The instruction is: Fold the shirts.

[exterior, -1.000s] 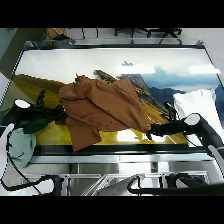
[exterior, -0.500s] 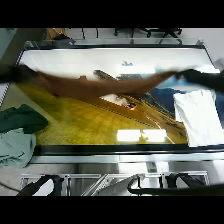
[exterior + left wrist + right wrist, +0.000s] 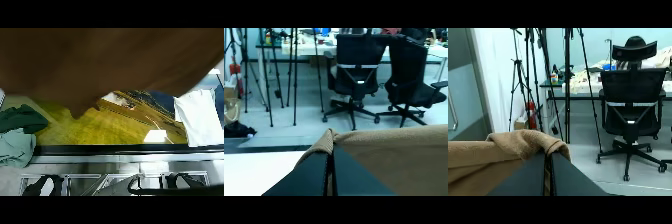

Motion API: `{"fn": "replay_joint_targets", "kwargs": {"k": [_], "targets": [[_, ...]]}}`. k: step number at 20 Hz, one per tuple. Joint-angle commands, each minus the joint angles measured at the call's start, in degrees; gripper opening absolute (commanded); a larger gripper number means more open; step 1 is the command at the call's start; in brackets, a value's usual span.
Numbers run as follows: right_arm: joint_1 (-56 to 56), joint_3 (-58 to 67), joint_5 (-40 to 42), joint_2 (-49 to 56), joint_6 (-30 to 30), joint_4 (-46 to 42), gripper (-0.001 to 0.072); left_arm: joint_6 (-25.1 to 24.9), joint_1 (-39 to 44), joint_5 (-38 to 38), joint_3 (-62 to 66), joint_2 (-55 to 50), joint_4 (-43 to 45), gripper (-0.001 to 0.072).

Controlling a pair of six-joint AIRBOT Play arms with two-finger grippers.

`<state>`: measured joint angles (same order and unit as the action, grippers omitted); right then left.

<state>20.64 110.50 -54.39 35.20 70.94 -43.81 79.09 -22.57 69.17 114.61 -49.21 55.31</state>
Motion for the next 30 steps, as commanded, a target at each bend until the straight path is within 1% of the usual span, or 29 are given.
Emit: {"fn": "replay_joint_targets", "kwargs": {"k": [1, 4, 6, 9, 11, 13, 15, 16, 17, 18, 21, 24, 27, 30], "targets": [[0.4, 2.2, -5.4, 3.5, 0.2, -0.9, 0.0019, -3.3, 0.1, -2.5, -7.3, 1.1, 0.0, 0.0011], [0.3, -1.9, -12.5, 11.8, 0.0, 3.8, 0.0019, -5.4, 8.8, -3.7, -11.6, -6.5, 0.9, 0.0012], [-0.2, -7.2, -13.6, 18.5, -2.3, 6.0, 0.0019, -5.7, 14.5, -6.8, -14.1, -14.3, 4.0, 0.0012], [-0.5, -15.6, -11.8, 30.1, -4.2, 5.5, 0.0019, -5.1, 19.2, -8.4, -14.9, -28.6, 9.9, 0.0012], [-1.0, -18.8, -9.9, 39.2, -6.1, 5.6, 0.0019, -5.1, 20.3, -9.9, -14.8, -38.5, 11.3, 0.0012], [-1.9, -19.0, -7.2, 48.6, -8.5, 6.9, 0.0019, -5.1, 20.5, -12.4, -13.6, -48.0, 11.2, 0.0012], [-2.3, -19.0, -3.7, 56.2, -11.9, 13.0, 0.0019, -5.0, 20.5, -14.2, -9.6, -56.3, 11.1, 0.0012], [-2.3, -18.9, -2.5, 59.4, -14.3, 18.1, 0.0019, -4.5, 20.5, -14.3, -6.9, -59.6, 11.1, 0.0012], [-2.1, -18.8, -2.3, 62.0, -16.7, 23.0, 0.0019, -4.2, 20.4, -14.1, -4.7, -61.9, 11.1, 0.0012], [-2.1, -18.7, -2.3, 63.6, -18.3, 25.7, 0.0019, -3.6, 20.4, -13.4, -2.1, -64.3, 11.1, 0.0012], [-2.2, -18.7, -3.6, 65.2, -19.3, 24.5, 0.0019, -3.6, 20.4, -9.9, 2.7, -68.4, 11.3, 0.0012], [-2.1, -18.7, -4.4, 65.2, -20.1, 24.1, 0.0019, -3.6, 20.4, -10.2, 0.9, -68.8, 15.1, 0.0012], [-2.1, -18.7, -4.4, 65.2, -20.2, 23.9, 0.0019, -3.6, 20.4, -8.7, -1.7, -68.8, 17.3, 0.0012], [-2.2, -18.7, -4.4, 65.2, -20.2, 23.9, 0.0019, -4.0, 20.4, -8.5, -3.2, -68.8, 17.2, 0.0013]]}}
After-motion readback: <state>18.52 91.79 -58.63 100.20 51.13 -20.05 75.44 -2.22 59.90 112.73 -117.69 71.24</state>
